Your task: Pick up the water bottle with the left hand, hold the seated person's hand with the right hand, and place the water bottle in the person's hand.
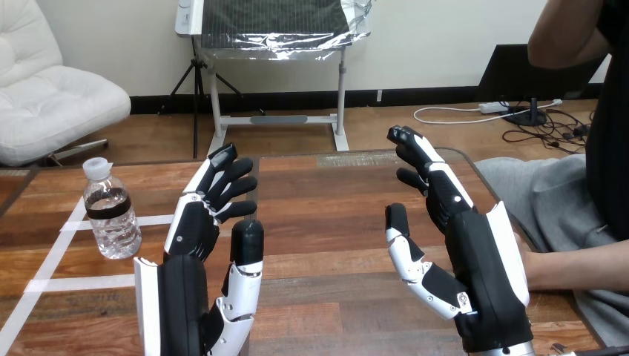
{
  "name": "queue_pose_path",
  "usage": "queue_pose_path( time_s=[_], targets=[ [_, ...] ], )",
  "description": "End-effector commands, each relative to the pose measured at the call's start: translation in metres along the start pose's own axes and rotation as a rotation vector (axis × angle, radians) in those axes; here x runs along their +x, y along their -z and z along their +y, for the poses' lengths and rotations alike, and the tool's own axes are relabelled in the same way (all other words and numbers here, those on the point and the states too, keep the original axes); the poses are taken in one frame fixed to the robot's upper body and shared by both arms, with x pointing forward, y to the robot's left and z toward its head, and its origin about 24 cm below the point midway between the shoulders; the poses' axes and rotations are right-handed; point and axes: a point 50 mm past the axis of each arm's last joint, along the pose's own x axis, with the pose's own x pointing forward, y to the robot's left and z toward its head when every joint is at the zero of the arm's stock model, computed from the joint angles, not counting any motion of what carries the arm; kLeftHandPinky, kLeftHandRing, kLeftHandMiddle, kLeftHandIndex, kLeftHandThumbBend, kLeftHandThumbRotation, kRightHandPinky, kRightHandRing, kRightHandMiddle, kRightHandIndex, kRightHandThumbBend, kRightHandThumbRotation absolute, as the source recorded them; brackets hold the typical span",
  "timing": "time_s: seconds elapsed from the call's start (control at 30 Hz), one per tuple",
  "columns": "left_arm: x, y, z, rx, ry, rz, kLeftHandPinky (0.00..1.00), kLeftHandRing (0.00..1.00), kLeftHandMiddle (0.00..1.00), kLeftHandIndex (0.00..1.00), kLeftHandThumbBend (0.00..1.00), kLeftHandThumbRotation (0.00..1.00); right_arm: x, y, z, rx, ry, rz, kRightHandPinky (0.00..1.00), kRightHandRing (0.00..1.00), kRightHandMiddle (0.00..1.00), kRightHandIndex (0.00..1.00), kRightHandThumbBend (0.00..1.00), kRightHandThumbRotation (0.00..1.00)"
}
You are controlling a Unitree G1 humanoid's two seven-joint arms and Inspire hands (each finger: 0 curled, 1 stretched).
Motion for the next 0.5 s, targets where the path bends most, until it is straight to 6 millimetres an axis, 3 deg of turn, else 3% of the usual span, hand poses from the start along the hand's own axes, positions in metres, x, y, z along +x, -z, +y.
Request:
queue_pose_path(
  time_s=[0.0,0.47],
  targets=[
    [0.0115,-0.0083,-0.0100,-0.072,-0.087,-0.039,0.66,0.75,0.79,0.83,0.34,0.80,0.0126,-0.0087,-0.0028,0.000,0.015,-0.072,0.87,0.93,0.96,0.90,0.03,0.00],
    [0.0162,-0.0100,-0.0057,-0.037,-0.092,-0.062,0.66,0.73,0.78,0.83,0.36,0.80,0.0133,-0.0086,-0.0024,-0.007,0.011,-0.071,0.87,0.93,0.96,0.89,0.03,0.00]
  ],
)
